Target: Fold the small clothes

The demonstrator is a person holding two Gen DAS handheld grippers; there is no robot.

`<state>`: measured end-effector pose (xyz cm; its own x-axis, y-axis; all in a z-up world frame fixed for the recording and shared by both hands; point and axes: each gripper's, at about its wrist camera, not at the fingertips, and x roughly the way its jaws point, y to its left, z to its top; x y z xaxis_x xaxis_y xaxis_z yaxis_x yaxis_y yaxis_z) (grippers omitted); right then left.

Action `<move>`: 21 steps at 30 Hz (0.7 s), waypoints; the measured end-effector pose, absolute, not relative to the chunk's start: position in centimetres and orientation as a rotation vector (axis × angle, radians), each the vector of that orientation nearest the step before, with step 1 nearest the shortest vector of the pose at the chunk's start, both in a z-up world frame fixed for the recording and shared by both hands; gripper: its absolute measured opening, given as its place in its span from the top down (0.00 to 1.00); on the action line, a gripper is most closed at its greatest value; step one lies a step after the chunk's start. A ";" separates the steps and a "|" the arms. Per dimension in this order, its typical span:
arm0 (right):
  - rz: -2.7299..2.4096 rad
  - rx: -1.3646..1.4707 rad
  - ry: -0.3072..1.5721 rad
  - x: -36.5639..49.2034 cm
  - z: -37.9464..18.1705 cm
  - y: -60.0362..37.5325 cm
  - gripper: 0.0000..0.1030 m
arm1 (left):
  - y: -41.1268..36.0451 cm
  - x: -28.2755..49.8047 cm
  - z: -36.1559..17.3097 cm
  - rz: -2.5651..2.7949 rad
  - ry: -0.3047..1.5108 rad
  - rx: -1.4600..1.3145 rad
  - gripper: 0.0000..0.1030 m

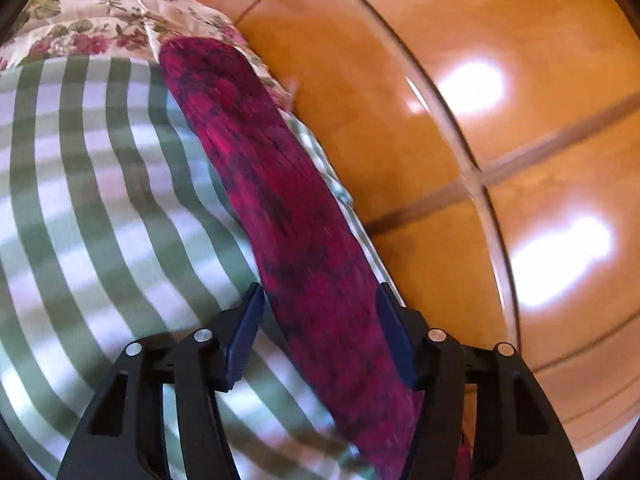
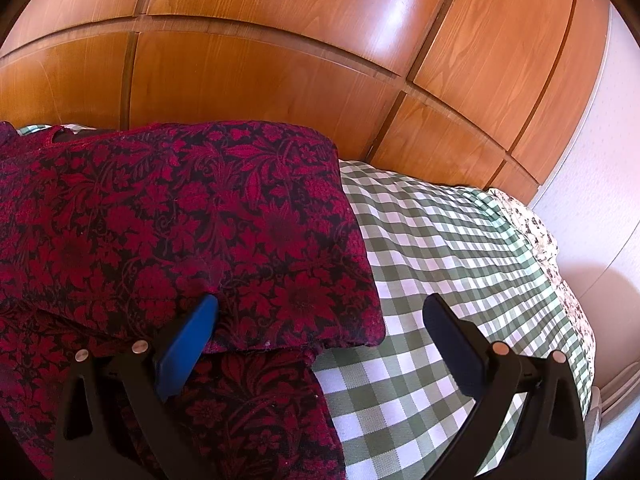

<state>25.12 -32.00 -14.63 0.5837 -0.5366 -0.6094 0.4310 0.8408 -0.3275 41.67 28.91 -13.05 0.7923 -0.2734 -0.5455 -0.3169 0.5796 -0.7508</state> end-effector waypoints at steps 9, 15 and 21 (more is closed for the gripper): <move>-0.569 -0.151 0.758 25.3 -14.8 -32.2 0.02 | 32.7 42.6 -12.7 0.166 0.645 -1.021 0.70; -0.571 -0.152 0.757 25.4 -14.8 -32.2 0.02 | 32.5 40.8 -8.8 0.123 0.561 -0.917 0.90; -0.572 -0.151 0.757 25.4 -14.8 -32.2 0.02 | 33.6 36.6 -8.3 0.170 0.514 -0.927 0.91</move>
